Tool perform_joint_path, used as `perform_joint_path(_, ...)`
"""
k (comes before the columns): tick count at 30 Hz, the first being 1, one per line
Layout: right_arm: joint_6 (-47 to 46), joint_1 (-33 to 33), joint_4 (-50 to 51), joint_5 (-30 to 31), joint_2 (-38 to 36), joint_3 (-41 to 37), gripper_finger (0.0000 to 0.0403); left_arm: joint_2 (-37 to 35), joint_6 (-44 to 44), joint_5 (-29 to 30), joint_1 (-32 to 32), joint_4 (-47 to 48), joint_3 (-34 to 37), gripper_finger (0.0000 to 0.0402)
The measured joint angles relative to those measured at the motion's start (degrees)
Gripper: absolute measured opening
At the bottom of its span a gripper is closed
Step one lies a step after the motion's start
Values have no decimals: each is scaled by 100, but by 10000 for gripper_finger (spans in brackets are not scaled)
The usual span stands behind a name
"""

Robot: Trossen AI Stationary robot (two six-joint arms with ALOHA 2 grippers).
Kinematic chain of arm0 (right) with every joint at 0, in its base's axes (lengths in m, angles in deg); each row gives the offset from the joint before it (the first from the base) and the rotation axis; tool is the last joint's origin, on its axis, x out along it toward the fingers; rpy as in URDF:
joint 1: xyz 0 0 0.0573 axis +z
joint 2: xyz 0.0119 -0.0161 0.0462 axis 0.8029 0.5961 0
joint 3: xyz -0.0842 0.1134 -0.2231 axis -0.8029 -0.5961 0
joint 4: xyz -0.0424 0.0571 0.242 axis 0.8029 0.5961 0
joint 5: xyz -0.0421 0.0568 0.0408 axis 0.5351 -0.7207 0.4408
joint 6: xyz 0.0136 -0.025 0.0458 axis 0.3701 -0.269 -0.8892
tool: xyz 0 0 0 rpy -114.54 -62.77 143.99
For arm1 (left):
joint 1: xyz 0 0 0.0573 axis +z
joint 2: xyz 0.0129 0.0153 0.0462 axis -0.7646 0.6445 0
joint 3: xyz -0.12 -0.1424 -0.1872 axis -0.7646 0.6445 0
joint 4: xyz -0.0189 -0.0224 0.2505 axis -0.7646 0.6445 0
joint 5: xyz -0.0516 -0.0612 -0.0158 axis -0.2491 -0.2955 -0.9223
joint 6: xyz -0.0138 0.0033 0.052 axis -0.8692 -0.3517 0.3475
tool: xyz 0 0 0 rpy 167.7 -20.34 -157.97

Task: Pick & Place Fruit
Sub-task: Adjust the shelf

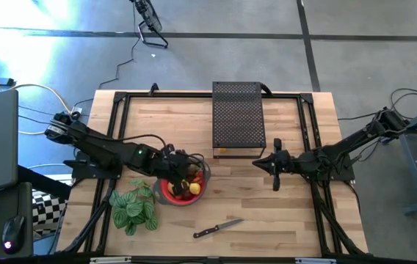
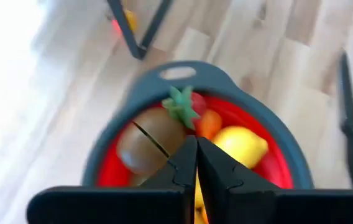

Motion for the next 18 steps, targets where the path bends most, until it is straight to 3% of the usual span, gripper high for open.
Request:
perform_joint_path(6, 146, -1, -670, -9, -1, 66, 3, -2, 177, 521, -6, -10, 0, 9)
perform_joint_path(12, 178, 111, 41, 65, 283, 774, 3, 0, 405, 716, -6, -2, 0, 9)
perform_joint_path(18, 194, 165, 743, -10, 1147, 1669, 3, 0, 431, 716, -6, -3, 0, 9)
